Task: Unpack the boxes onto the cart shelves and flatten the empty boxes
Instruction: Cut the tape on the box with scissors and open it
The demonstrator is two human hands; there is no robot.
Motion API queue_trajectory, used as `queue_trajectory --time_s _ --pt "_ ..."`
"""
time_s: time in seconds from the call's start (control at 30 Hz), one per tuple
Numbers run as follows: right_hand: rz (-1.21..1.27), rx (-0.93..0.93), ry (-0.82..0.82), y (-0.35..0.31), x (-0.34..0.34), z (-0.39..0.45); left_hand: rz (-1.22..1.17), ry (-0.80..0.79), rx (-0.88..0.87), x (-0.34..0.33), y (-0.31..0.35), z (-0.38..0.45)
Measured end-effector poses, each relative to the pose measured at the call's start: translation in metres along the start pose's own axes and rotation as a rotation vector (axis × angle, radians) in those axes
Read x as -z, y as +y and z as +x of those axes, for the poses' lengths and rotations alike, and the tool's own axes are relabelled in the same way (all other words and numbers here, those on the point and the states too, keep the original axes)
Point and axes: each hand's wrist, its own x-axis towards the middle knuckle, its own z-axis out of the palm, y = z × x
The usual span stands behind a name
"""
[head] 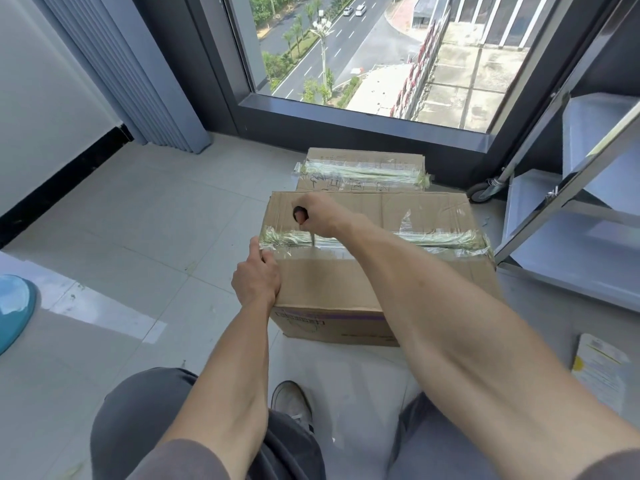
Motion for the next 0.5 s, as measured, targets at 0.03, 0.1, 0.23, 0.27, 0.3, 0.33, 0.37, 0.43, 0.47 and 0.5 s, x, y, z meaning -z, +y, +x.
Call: queue_trajectory --time_s 0.03,0.1,0.23,0.27,0.3,0.33,0.37,0.43,0.47,0.5 --pt "-0.018 -0.022 -0.016 0.010 0.005 -0.004 0.001 -0.001 0.000 0.000 0.000 0.000" --pt "-0.089 -0.073 -0.059 0.033 0.012 -0.019 0.002 -0.005 -0.002 0.001 0.001 0.000" --pt "-0.171 -0.224 -0.092 0.081 0.020 -0.067 0.016 0.003 -0.013 -0.002 0.000 0.000" --pt "-0.163 -0.234 -0.069 0.088 0.022 -0.076 0.023 0.003 -0.015 -0.002 0.000 0.000" --pt "-0.155 -0.235 -0.048 0.091 0.023 -0.082 0.031 0.004 -0.014 -0.002 0.000 0.000" --pt "-0.150 -0.236 -0.035 0.091 0.025 -0.085 0.038 0.004 -0.012 -0.002 0.001 -0.001" --pt "-0.154 -0.234 -0.030 0.088 0.025 -0.085 0.048 0.004 -0.011 -0.001 0.001 -0.001" --pt "-0.168 -0.226 -0.015 0.081 0.027 -0.085 0.076 0.006 -0.022 0.003 0.002 -0.003" --pt "-0.174 -0.220 -0.006 0.079 0.030 -0.085 0.099 0.007 -0.031 0.005 0.003 -0.003" --pt "-0.172 -0.216 0.007 0.078 0.034 -0.085 0.126 0.004 -0.042 0.007 0.004 -0.004"
